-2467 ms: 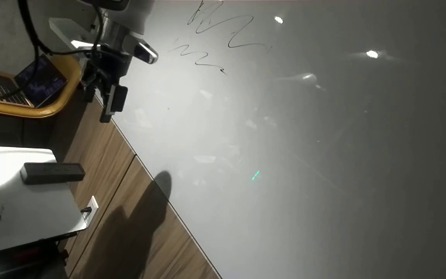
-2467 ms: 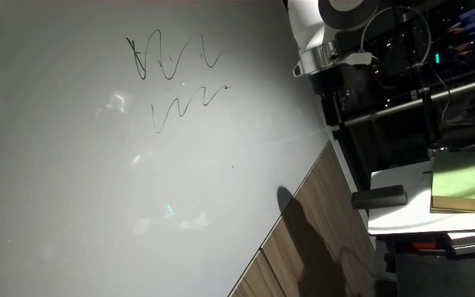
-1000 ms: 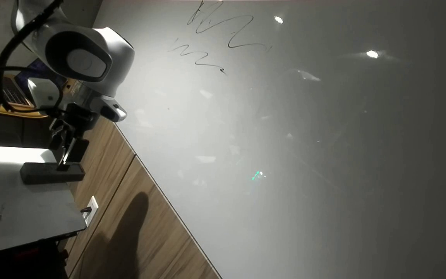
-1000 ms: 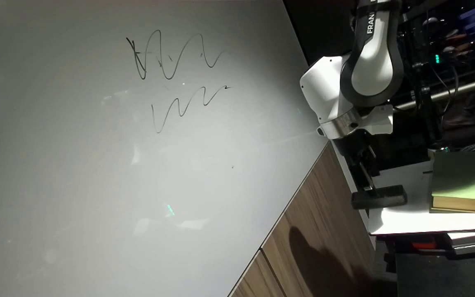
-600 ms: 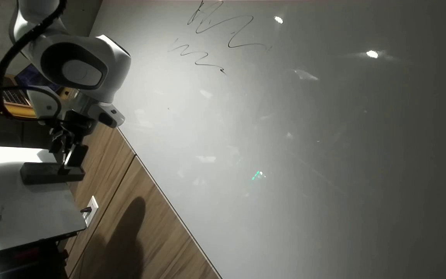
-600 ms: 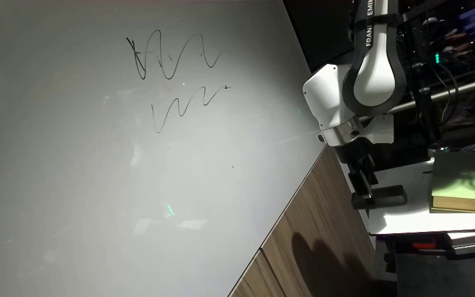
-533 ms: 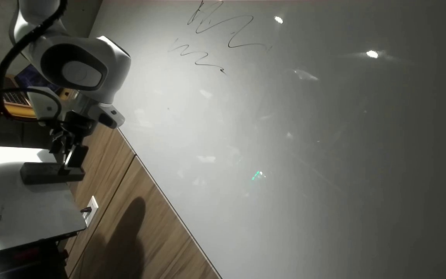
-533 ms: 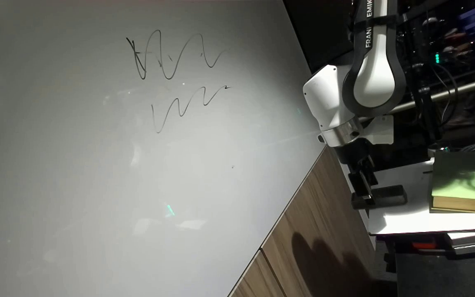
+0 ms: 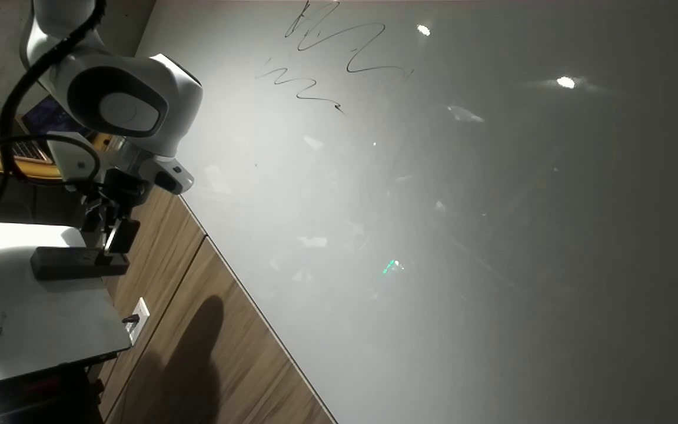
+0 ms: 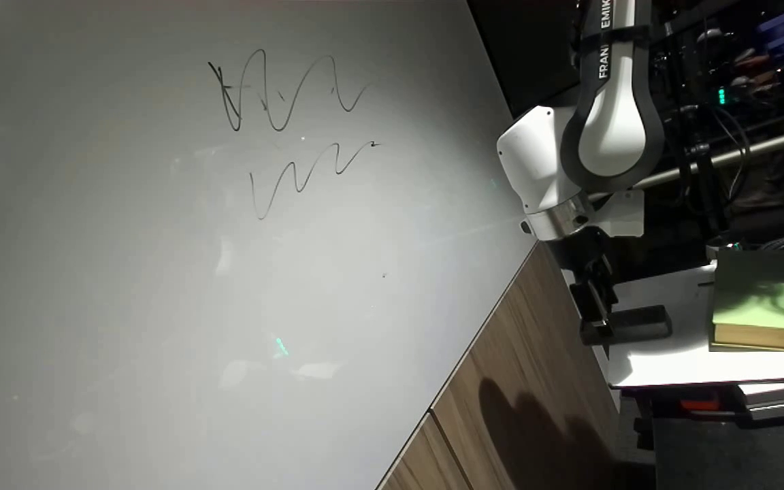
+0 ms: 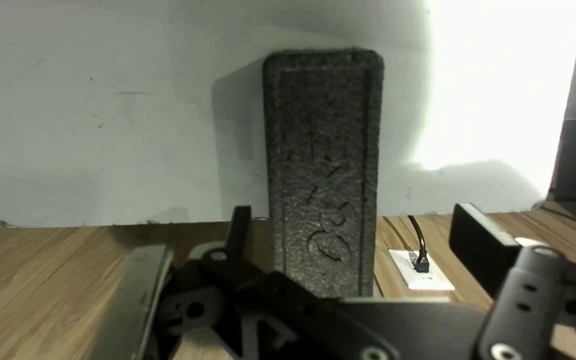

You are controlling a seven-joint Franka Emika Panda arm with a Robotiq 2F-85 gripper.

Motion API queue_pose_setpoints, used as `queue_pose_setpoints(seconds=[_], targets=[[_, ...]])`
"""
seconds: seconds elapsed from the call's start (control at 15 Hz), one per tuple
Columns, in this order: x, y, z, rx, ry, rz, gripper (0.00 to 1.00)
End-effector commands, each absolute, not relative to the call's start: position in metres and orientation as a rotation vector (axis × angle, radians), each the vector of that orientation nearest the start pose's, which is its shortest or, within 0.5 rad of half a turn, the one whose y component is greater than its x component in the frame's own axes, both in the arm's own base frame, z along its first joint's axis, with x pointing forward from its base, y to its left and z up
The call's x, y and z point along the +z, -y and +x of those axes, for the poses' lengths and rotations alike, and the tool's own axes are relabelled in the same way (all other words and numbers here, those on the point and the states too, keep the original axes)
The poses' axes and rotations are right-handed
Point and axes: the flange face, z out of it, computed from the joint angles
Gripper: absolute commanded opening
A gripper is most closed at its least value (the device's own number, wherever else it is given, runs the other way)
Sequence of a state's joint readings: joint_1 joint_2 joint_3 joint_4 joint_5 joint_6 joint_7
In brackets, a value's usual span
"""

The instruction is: Use the eraser to wipe the whiteboard.

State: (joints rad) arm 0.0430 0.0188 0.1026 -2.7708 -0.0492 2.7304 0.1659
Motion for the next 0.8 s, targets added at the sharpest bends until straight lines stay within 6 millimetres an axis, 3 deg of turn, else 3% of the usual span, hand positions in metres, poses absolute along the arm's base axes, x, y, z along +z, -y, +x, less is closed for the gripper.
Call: queue_pose_setpoints(seconds=[0.0,0.47,0.53,0.73], targets=[[0.2,-0.054,0.375,0.094,0.064,-3.172,1.0],[0.19,-0.046,0.374,0.118,0.071,-3.177,1.0],[0.191,-0.047,0.374,0.119,0.07,-3.174,0.84],[0.195,-0.051,0.375,0.108,0.079,-3.171,0.58]])
